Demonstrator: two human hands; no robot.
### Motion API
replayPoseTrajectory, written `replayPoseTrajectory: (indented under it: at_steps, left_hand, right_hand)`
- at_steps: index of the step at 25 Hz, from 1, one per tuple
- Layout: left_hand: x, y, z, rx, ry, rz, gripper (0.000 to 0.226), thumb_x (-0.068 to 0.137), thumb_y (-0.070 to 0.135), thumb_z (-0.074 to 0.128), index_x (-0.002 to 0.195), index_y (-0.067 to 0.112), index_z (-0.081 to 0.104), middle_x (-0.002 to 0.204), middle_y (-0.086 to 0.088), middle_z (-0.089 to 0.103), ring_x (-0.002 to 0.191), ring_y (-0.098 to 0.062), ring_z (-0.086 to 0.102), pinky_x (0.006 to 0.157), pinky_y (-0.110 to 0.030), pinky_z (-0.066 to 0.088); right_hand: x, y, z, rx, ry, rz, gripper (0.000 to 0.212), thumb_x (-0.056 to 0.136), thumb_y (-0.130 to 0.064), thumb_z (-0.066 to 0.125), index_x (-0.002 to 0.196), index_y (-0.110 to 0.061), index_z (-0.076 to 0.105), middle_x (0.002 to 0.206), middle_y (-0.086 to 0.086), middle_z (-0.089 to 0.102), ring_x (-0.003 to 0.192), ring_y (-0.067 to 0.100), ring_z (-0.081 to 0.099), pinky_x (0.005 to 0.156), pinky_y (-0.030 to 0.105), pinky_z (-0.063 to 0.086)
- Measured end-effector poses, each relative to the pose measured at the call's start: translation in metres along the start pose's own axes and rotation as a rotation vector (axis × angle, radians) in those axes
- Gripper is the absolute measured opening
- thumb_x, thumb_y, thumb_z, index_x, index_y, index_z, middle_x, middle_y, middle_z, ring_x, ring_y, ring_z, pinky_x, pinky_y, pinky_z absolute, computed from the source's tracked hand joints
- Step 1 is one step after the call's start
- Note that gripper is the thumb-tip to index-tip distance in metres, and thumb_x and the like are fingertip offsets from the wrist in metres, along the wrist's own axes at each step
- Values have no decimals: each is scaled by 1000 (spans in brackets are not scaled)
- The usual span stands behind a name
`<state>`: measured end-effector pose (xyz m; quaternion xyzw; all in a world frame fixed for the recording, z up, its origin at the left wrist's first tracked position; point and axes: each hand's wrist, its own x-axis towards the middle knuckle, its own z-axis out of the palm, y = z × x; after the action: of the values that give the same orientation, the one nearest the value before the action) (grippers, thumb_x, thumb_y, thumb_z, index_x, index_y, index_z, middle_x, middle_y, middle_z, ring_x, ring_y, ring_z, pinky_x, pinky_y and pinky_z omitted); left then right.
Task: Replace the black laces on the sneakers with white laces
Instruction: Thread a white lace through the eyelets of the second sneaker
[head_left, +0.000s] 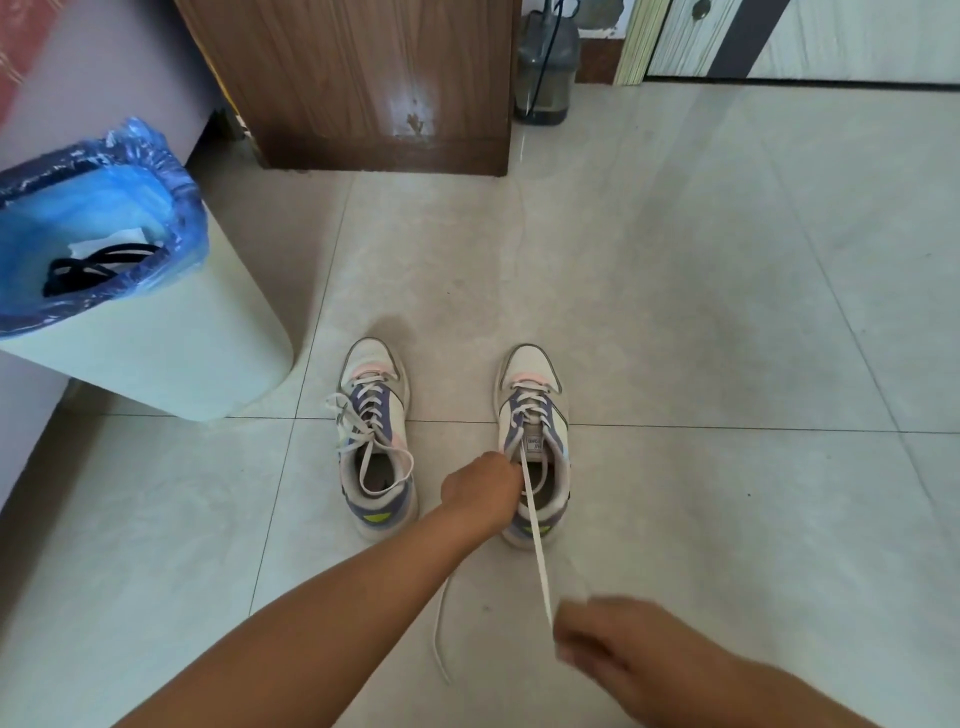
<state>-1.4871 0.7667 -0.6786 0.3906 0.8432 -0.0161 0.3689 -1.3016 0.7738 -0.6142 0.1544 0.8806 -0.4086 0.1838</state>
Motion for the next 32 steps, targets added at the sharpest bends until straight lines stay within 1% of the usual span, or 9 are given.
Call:
replayPoseTrajectory:
  at_steps: [6, 10, 13, 15, 17, 23, 28, 30, 32]
  left_hand:
    - [1, 0, -1, 64, 3, -1, 27, 98, 14, 37, 118, 9, 54, 119, -8, 60, 110, -27, 58, 84, -30, 41]
    - [2, -1, -1, 6, -19, -9, 27, 99, 20, 35, 114, 10, 55, 117, -8, 62, 107, -27, 59, 80, -29, 38]
    - [3, -4, -5, -136, -91, 6, 37, 101, 34, 30, 108, 8, 54, 113, -12, 61, 101, -28, 57, 77, -30, 37]
    - [0, -10, -7, -207, -163, 43, 44, 100, 43, 32, 97, 6, 57, 102, -16, 62, 90, -28, 56, 71, -28, 36]
    - [-7, -18, -10, -172, -169, 77, 40, 97, 42, 43, 79, 9, 55, 82, -13, 59, 78, -24, 53, 67, -27, 34]
    - [-23, -25, -26, -254, -103, 191, 31, 96, 23, 46, 86, 0, 63, 76, -10, 59, 60, -17, 49, 60, -27, 39]
    - [-9, -7, -24, -194, 57, 192, 33, 98, 27, 38, 75, 7, 50, 82, -13, 58, 78, -28, 54, 64, -31, 33]
    - [-3, 4, -16, -182, 49, 130, 34, 99, 30, 37, 82, 7, 56, 93, -15, 64, 88, -30, 59, 67, -30, 36]
    - [0, 13, -11, -210, 51, 26, 38, 99, 33, 37, 97, 5, 61, 102, -13, 65, 96, -29, 60, 70, -30, 38]
  right_hand:
    - [-15, -29, -5, 315, -9, -60, 18, 97, -31, 48, 84, -19, 47, 68, -13, 49, 67, -4, 48, 68, 5, 33]
    - [5, -43, -8, 272, -231, -133, 11, 96, -18, 45, 91, -19, 55, 86, -6, 56, 82, -4, 51, 77, 6, 36]
    - [33, -15, -9, 85, 46, -1, 30, 92, -40, 45, 87, -15, 60, 84, 1, 59, 85, 17, 54, 77, 24, 41]
    - [56, 11, -24, 81, 394, 216, 28, 95, -34, 46, 85, -12, 61, 77, -2, 53, 80, 19, 51, 72, 27, 38]
    - [73, 24, -37, 150, 534, 379, 25, 97, -25, 47, 86, -9, 62, 76, 0, 58, 75, 19, 55, 71, 30, 41]
    - [102, 24, -47, 266, 295, 580, 41, 94, -14, 42, 53, -10, 47, 39, -2, 51, 37, 6, 47, 45, 18, 38]
    - [116, 13, -47, 156, 157, 636, 38, 91, -7, 48, 55, -14, 37, 63, 6, 56, 35, 11, 43, 36, 14, 33]
    - [117, 13, -44, 93, 117, 673, 37, 88, -7, 53, 55, -15, 37, 65, 6, 55, 44, 10, 38, 42, 17, 35]
    - [119, 20, -36, 303, 213, 672, 35, 93, -10, 46, 58, -15, 41, 64, 6, 55, 46, 10, 41, 43, 19, 37]
